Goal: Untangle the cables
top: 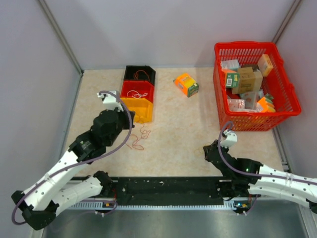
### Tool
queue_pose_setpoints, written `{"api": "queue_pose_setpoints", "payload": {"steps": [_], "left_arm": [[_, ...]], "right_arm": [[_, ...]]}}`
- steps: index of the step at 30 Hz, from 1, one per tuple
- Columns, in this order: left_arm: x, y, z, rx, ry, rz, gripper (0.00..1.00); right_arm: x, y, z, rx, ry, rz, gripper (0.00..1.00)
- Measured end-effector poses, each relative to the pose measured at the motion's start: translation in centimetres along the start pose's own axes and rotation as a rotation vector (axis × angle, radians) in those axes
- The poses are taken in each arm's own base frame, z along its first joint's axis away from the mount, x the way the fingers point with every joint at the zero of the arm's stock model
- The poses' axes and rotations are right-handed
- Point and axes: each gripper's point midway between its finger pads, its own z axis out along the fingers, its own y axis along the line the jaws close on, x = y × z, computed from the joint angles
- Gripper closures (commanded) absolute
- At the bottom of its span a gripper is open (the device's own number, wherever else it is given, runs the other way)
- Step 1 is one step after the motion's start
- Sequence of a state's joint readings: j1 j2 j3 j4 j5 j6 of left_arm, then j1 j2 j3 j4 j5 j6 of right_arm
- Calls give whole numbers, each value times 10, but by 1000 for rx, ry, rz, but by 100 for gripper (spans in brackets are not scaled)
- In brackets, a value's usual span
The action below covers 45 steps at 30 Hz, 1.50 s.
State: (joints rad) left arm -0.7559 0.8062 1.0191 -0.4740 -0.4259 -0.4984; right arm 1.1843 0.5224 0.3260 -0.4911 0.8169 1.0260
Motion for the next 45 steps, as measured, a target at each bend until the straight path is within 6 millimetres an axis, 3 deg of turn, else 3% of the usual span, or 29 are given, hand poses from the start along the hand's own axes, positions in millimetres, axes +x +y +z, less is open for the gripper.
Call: {"api": "queue_pose_setpoints", "payload": {"steps": [3, 7, 9, 11, 16, 19, 21, 24, 25, 27, 33, 45], "left_arm": [[50, 22, 16, -90, 107, 2, 96], [114, 67, 28, -282, 246, -6, 86], [140, 90, 28, -355, 282, -26, 89], [152, 106, 30, -400, 300, -65, 100], [192, 143, 42, -487, 410, -226, 100], [211, 143, 43, -476, 474, -286, 96], [219, 139, 41, -467, 502, -321, 81], [219, 133, 40, -455, 499, -375, 49], [217, 133, 39, -451, 495, -382, 36], [212, 130, 36, -443, 466, -411, 2], [196, 121, 29, -393, 413, -459, 2], [228, 100, 39, -509, 704, -592, 2]], "right_arm": [[2, -3, 0, 5, 3, -2, 100], [2, -3, 0, 5, 4, 1, 100], [3, -3, 0, 3, 5, 4, 99], [3, -4, 0, 3, 6, 9, 100], [4, -3, 0, 2, 8, 9, 100], [4, -3, 0, 1, 9, 9, 100], [4, -3, 0, 1, 9, 9, 99], [4, -3, 0, 0, 9, 11, 100], [3, -3, -1, 0, 8, 11, 100], [3, -3, -1, 0, 8, 11, 100], [7, -6, 0, 6, 13, 6, 100], [7, -5, -1, -4, 16, 25, 100]]}}
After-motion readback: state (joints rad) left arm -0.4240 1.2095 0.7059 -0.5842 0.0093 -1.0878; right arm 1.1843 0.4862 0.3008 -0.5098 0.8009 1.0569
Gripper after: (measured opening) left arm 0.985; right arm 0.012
